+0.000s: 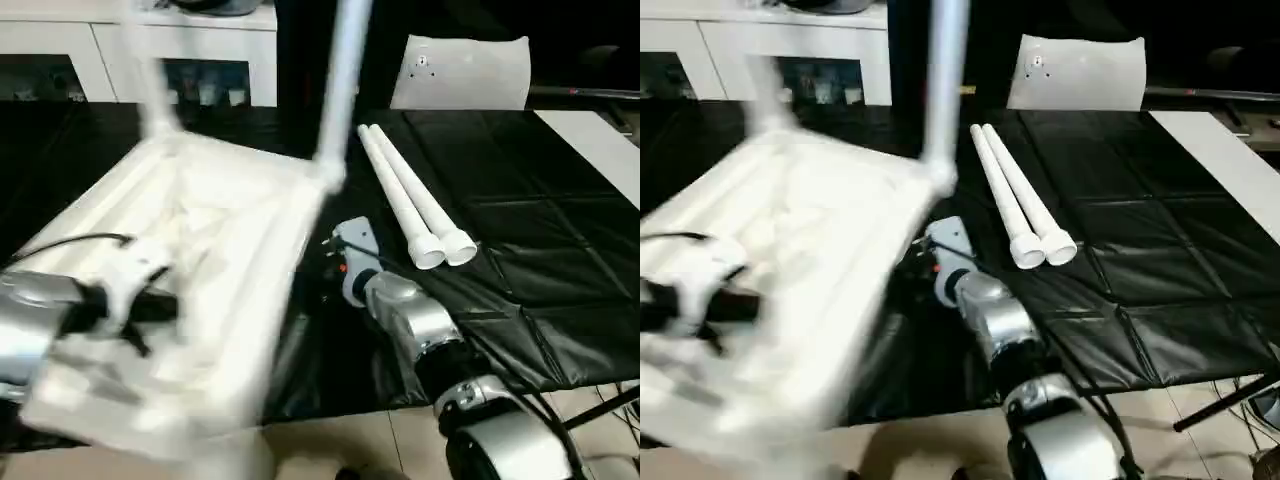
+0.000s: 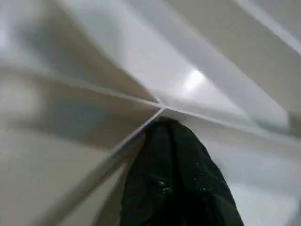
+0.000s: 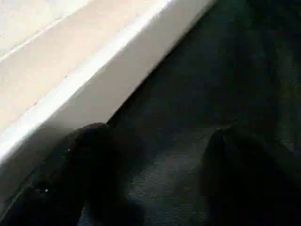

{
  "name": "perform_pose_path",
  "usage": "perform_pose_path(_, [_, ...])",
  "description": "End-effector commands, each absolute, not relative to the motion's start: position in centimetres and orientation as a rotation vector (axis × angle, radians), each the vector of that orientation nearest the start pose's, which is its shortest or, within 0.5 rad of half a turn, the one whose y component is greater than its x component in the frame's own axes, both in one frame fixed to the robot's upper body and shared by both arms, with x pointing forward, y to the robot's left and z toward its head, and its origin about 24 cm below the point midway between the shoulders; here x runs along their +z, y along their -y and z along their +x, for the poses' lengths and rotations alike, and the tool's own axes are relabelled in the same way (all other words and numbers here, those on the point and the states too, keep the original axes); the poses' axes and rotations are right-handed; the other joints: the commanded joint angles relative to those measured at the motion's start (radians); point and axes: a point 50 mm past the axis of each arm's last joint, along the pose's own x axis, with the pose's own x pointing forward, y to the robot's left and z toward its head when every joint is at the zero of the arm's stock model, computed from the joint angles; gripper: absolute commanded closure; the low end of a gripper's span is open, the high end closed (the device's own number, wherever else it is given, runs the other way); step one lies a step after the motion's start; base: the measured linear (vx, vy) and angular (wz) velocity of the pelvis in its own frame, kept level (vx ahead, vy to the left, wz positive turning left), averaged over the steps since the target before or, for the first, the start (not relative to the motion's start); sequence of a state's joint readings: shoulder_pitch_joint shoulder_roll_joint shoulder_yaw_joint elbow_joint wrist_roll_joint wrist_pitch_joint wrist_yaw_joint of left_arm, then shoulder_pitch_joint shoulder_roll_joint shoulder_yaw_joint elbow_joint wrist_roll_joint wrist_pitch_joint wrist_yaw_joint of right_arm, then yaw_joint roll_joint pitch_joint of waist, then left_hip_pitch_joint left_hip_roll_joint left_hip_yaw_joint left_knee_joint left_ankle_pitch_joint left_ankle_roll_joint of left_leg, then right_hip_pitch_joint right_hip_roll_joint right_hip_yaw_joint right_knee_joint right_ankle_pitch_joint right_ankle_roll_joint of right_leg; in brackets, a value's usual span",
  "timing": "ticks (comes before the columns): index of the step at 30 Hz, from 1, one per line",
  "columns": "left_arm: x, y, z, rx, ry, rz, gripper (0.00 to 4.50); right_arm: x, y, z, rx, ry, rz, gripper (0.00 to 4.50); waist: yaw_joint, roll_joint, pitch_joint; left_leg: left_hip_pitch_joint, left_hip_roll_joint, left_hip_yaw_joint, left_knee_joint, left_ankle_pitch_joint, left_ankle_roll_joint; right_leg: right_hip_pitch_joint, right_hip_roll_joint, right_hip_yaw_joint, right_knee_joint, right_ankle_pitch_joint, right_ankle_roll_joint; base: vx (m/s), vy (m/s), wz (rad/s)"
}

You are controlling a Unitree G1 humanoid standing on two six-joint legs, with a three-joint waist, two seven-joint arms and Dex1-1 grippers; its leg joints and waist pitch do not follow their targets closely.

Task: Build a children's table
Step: Rotate table base

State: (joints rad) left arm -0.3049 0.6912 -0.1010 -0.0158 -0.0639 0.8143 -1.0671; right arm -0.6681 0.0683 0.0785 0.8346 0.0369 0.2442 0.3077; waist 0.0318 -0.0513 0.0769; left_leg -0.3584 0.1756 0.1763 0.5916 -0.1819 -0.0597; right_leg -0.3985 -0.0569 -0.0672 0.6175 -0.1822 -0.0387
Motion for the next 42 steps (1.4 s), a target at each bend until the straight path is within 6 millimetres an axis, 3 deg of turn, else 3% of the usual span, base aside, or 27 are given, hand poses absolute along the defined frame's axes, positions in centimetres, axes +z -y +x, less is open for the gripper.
perform_pose_path(1, [9.4, -19.0, 28.0, -1.003, -0.642, 0.268, 4.46, 3.2, 1.2, 33.3, 0.722, -0.418, 0.014, 0.00, -0.002, 0.036, -0.073, 0.014, 0.050, -0.020, -0.073, -0.238, -0.052, 0.044, -0.084, 0.065, -0.072, -0.213, -0.195, 0.000, 0.000, 0.00])
perform_pose_path(5, [9.3, -18.1, 30.8, -0.862, -0.553, 0.296, 4.46, 3.5, 1.3, 33.5, 0.721, -0.398, -0.002, 0.00, -0.002, 0.036, -0.075, 0.012, 0.047, -0.019, -0.069, -0.217, -0.039, 0.047, -0.081, 0.063, -0.073, -0.197, -0.195, 0.000, 0.000, 0.00])
perform_pose_path(6, [9.3, -18.1, 31.6, -0.808, -0.527, 0.303, 4.46, 3.6, 1.4, 33.6, 0.721, -0.389, -0.007, 0.00, 0.000, 0.033, -0.074, 0.012, 0.046, -0.019, -0.068, -0.234, -0.037, 0.048, -0.083, 0.063, -0.078, -0.234, -0.185, 0.000, 0.000, 0.00])
perform_pose_path(8, [9.2, -18.3, 32.7, -0.726, -0.491, 0.326, 4.46, 3.8, 1.6, 33.8, 0.709, -0.373, -0.005, 0.00, 0.002, 0.038, -0.074, 0.013, 0.045, -0.021, -0.068, -0.243, -0.036, 0.048, -0.083, 0.062, -0.080, -0.251, -0.178, 0.000, 0.000, 0.00])
perform_pose_path(9, [8.9, -18.5, 34.2, -0.616, -0.446, 0.375, 4.46, 4.3, 2.1, 34.2, 0.681, -0.341, 0.001, 0.00, 0.001, 0.035, -0.074, 0.012, 0.044, -0.024, -0.069, -0.255, -0.032, 0.047, -0.083, 0.060, -0.086, -0.294, -0.161, 0.000, 0.000, 0.00])
perform_pose_path(10, [8.8, -18.6, 34.6, -0.588, -0.428, 0.381, 4.46, 4.5, 2.3, 34.4, 0.672, -0.328, 0.000, 0.00, 0.004, 0.035, -0.076, 0.018, 0.047, -0.025, -0.068, -0.271, -0.034, 0.044, -0.085, 0.060, -0.088, -0.317, -0.152, 0.000, 0.000, 0.00])
perform_pose_path(11, [8.7, -18.6, 34.9, -0.568, -0.415, 0.385, 4.46, 4.7, 2.6, 34.5, 0.662, -0.314, 0.000, 0.00, 0.003, 0.033, -0.076, 0.015, 0.047, -0.026, -0.069, -0.266, -0.032, 0.045, -0.085, 0.060, -0.088, -0.315, -0.152, 0.000, 0.000, 0.00])
perform_pose_path(12, [8.7, -18.6, 34.9, -0.568, -0.415, 0.385, 4.46, 4.7, 2.6, 34.5, 0.662, -0.314, 0.000, 0.00, 0.007, 0.034, -0.080, 0.014, 0.056, -0.028, -0.071, -0.240, -0.033, 0.046, -0.090, 0.060, -0.080, -0.264, -0.168, 0.000, 0.000, 0.00])
perform_pose_path(15, [8.3, -19.1, 35.5, -0.495, -0.394, 0.431, 4.46, 5.3, 3.3, 34.8, 0.640, -0.281, 0.000, 0.00, 0.011, 0.037, -0.085, 0.015, 0.056, -0.024, -0.067, -0.205, -0.027, 0.045, -0.088, 0.061, -0.072, -0.185, -0.189, 0.000, 0.000, 0.00])
perform_pose_path(16, [8.1, -19.4, 35.9, -0.442, -0.370, 0.432, 4.46, 5.6, 3.8, 34.9, 0.629, -0.261, -0.013, 0.00, 0.014, 0.040, -0.090, 0.009, 0.055, -0.023, -0.065, -0.157, -0.018, 0.050, -0.084, 0.059, -0.060, -0.078, -0.204, 0.000, 0.000, 0.00])
perform_pose_path(17, [8.1, -19.4, 36.1, -0.419, -0.346, 0.408, 4.46, 5.9, 4.3, 34.9, 0.623, -0.239, -0.038, 0.00, 0.015, 0.040, -0.090, 0.007, 0.054, -0.023, -0.064, -0.141, -0.013, 0.052, -0.083, 0.058, -0.057, -0.047, -0.209, 0.000, 0.000, 0.00])
perform_pose_path(18, [8.3, -19.3, 36.1, -0.423, -0.317, 0.374, 4.46, 6.1, 5.0, 34.8, 0.622, -0.227, -0.055, 0.00, 0.022, 0.040, -0.092, 0.007, 0.056, -0.023, -0.063, -0.113, 0.002, 0.057, -0.085, 0.056, -0.052, 0.019, -0.215, 0.000, 0.000, 0.00])
perform_pose_path(21, [8.4, -19.1, 36.0, -0.430, -0.298, 0.352, 4.46, 6.3, 5.3, 34.7, 0.623, -0.221, -0.066, 0.00, 0.025, 0.039, -0.091, 0.006, 0.056, -0.020, -0.061, -0.099, 0.017, 0.056, -0.089, 0.057, -0.051, 0.037, -0.234, 0.000, 0.000, 0.00])
perform_pose_path(25, [9.2, -18.6, 34.9, -0.530, -0.209, 0.220, 4.46, 7.3, 7.0, 33.6, 0.608, -0.161, 0.009, 0.00, 0.031, 0.041, -0.083, 0.010, 0.061, -0.021, -0.069, -0.162, -0.007, 0.055, -0.093, 0.058, -0.061, -0.050, -0.225, 0.000, 0.000, 0.00])
perform_pose_path(30, [10.1, -18.6, 33.0, -0.631, -0.147, 0.192, 4.46, 7.8, 8.1, 31.7, 0.623, -0.150, 0.031, 0.00, 0.030, 0.034, -0.076, 0.009, 0.062, -0.024, -0.077, -0.220, -0.018, 0.056, -0.092, 0.061, -0.072, -0.164, -0.185, 0.000, 0.000, 0.00])
perform_pose_path(33, [10.5, -18.6, 31.9, -0.686, -0.126, 0.203, 4.46, 7.8, 8.4, 30.6, 0.653, -0.167, 0.018, 0.00, 0.021, 0.034, -0.069, 0.012, 0.055, -0.022, -0.076, -0.276, -0.025, 0.043, -0.086, 0.061, -0.087, -0.289, -0.156, 0.000, 0.000, 0.00])
perform_pose_path(34, [10.7, -18.6, 31.4, -0.703, -0.125, 0.207, 4.46, 7.8, 8.7, 30.1, 0.661, -0.174, 0.006, 0.00, 0.021, 0.030, -0.069, 0.015, 0.055, -0.021, -0.075, -0.286, -0.027, 0.041, -0.086, 0.060, -0.090, -0.315, -0.150, 0.000, 0.000, 0.00])
perform_pose_path(35, [10.9, -18.6, 31.0, -0.714, -0.125, 0.210, 4.46, 7.9, 8.8, 29.8, 0.667, -0.178, -0.002, 0.00, 0.025, 0.031, -0.071, 0.009, 0.062, -0.027, -0.078, -0.267, -0.032, 0.049, -0.091, 0.062, -0.083, -0.305, -0.142, 0.000, 0.000, 0.00])
perform_pose_path(36, [10.9, -18.6, 30.8, -0.713, -0.124, 0.207, 4.46, 7.9, 8.9, 29.7, 0.664, -0.179, -0.005, 0.00, 0.020, 0.033, -0.066, 0.011, 0.059, -0.023, -0.079, -0.272, -0.027, 0.039, -0.083, 0.062, -0.087, -0.305, -0.139, 0.000, 0.000, 0.00])
perform_pose_path(38, [11.3, -18.5, 30.2, -0.676, -0.114, 0.186, 4.46, 8.1, 9.4, 29.3, 0.636, -0.186, -0.010, 0.00, 0.019, 0.036, -0.069, 0.012, 0.062, -0.024, -0.078, -0.278, -0.035, 0.042, -0.084, 0.061, -0.085, -0.304, -0.144, 0.000, 0.000, 0.00])
perform_pose_path(39, [11.4, -18.5, 30.0, -0.647, -0.107, 0.170, 4.46, 8.2, 9.6, 29.2, 0.617, -0.188, -0.007, 0.00, 0.016, 0.040, -0.066, 0.014, 0.057, -0.023, -0.077, -0.292, -0.037, 0.036, -0.080, 0.061, -0.087, -0.320, -0.142, 0.000, 0.000, 0.00])
perform_pose_path(41, [11.4, -18.5, 29.8, -0.629, -0.102, 0.161, 4.46, 8.3, 9.7, 29.0, 0.606, -0.192, -0.004, 0.00, 0.016, 0.036, -0.067, 0.014, 0.055, -0.023, -0.076, -0.299, -0.037, 0.036, -0.079, 0.060, -0.092, -0.338, -0.130, 0.000, 0.000, 0.00])
perform_pose_path(42, [11.1, -18.3, 29.2, -0.548, -0.089, 0.098, 4.46, 8.5, 10.0, 28.6, 0.567, -0.189, 0.010, 0.00, 0.015, 0.040, -0.067, 0.014, 0.056, -0.024, -0.076, -0.302, -0.042, 0.035, -0.079, 0.061, -0.089, -0.338, -0.127, 0.000, 0.000, 0.00])
